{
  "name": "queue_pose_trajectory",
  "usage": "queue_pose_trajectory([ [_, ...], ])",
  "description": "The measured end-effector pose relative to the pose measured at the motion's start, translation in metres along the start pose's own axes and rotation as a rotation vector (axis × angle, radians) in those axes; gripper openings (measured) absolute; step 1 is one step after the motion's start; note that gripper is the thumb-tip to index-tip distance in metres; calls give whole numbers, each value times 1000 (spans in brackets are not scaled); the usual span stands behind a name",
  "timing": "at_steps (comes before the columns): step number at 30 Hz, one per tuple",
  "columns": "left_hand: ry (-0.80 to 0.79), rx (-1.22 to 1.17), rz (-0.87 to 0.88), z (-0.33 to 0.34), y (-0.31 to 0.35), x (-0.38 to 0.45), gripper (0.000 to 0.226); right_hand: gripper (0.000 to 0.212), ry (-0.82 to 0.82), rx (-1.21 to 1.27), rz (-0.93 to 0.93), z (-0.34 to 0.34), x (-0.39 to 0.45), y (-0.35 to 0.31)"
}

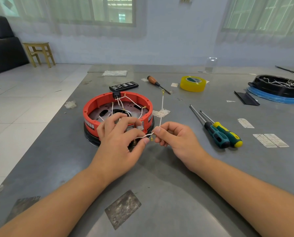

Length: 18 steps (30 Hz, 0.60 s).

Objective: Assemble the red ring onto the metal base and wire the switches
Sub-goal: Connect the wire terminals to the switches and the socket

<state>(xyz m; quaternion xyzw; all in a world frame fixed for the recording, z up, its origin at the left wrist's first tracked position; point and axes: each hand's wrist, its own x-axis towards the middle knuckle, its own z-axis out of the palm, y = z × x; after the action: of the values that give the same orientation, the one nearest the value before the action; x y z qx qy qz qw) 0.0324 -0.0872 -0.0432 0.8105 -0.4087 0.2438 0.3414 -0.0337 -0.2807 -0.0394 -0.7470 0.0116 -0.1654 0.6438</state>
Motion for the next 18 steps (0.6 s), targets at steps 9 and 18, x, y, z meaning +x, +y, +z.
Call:
queue_pose_trajectory([
  [9, 79, -147, -116, -4, -3, 3, 17, 7, -32, 32, -13, -3, -2, -1],
  [18, 86, -234, -223, -8, 0, 6, 21, 9, -68, -92, -52, 2, -2, 2],
])
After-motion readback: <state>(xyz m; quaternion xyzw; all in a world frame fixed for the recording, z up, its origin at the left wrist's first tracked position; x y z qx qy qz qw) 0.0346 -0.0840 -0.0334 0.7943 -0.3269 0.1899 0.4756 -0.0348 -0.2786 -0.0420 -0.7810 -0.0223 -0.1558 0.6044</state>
